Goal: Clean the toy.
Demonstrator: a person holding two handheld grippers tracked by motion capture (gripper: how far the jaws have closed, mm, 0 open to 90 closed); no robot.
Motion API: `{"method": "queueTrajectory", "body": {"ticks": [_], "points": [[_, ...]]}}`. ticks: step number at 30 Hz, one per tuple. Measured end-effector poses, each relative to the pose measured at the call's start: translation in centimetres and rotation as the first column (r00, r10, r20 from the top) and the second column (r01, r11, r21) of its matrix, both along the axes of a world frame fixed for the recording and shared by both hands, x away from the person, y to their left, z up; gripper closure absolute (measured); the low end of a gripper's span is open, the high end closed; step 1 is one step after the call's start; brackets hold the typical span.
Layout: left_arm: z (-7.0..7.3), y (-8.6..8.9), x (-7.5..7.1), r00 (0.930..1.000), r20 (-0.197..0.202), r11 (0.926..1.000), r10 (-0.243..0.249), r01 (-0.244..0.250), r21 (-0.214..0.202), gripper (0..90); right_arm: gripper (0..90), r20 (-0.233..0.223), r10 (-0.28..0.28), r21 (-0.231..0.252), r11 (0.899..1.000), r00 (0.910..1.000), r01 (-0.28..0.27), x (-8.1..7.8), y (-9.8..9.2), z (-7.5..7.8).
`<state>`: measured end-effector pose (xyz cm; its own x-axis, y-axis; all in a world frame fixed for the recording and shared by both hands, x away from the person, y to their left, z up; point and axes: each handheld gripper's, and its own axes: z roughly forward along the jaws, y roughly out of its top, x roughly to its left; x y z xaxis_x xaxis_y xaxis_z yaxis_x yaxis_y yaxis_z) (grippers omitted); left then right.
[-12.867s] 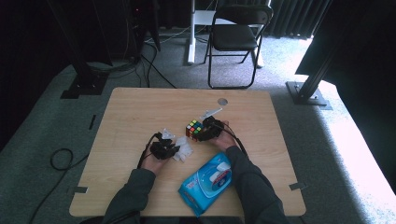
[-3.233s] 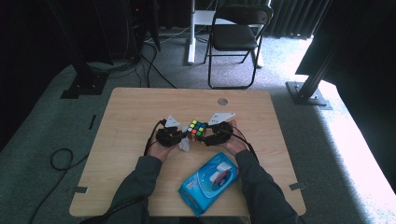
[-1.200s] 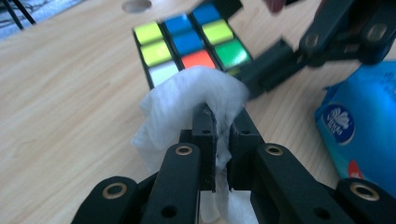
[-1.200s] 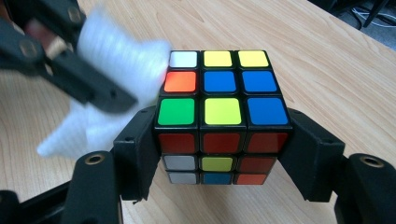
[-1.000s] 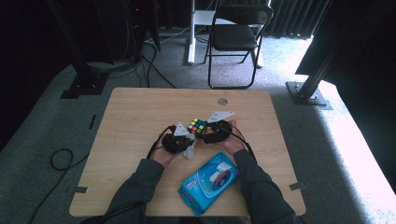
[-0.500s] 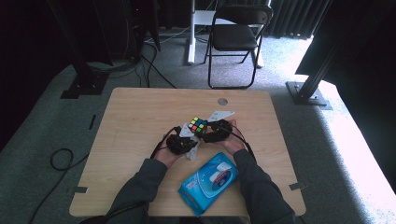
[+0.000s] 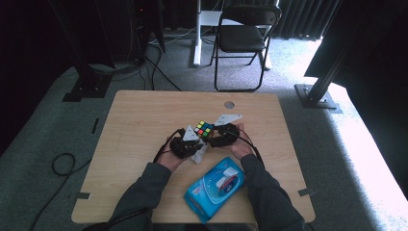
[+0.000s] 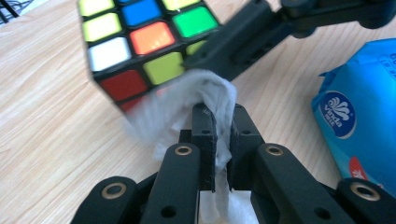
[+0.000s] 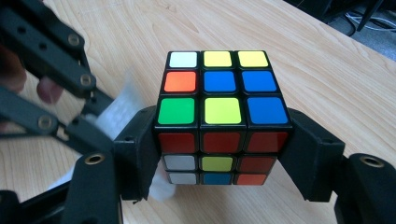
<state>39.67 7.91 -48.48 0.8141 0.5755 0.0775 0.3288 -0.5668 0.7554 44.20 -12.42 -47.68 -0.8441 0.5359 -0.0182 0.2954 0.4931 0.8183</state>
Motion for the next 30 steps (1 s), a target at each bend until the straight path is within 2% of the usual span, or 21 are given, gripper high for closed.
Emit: {"method": "queueTrajectory", "body": {"ticks": [3,8,12,17,22,30], "points": [[0.4,0.5,0.1,0.9999,0.006,0.9997,0.015,-0.015,-0.02,83.7,34.2,-0.001,0.002,-0.016,1.0,1.0,-0.002,-0.1,0.0,-0.2],[0.9,0.8,0.2,0.9993,0.024,0.999,0.029,-0.028,-0.034,83.6,34.2,-0.013,0.001,-0.009,1.0,0.9999,-0.001,-0.1,-0.1,-0.6],[1.3,1.1,0.2,0.9982,0.036,0.9964,0.047,-0.045,-0.071,83.6,34.2,-0.013,0.002,-0.011,1.0,0.9999,-0.002,-0.1,-0.3,-0.6],[1.7,1.7,0.3,0.9965,0.047,0.9937,0.069,-0.065,-0.091,83.6,34.2,-0.014,-0.009,-0.014,1.0,0.9999,0.008,0.0,-0.8,-0.8],[1.5,2.5,0.3,0.9954,0.042,0.9925,0.086,-0.082,-0.091,83.5,34.2,-0.027,-0.027,-0.015,1.0,0.9993,0.027,0.1,-1.6,-1.2],[0.5,3.1,0.3,0.995,0.012,0.9922,0.099,-0.097,-0.078,83.3,34.2,-0.043,-0.024,-0.026,0.999,0.9988,0.023,0.3,-1.9,-1.8]]}}
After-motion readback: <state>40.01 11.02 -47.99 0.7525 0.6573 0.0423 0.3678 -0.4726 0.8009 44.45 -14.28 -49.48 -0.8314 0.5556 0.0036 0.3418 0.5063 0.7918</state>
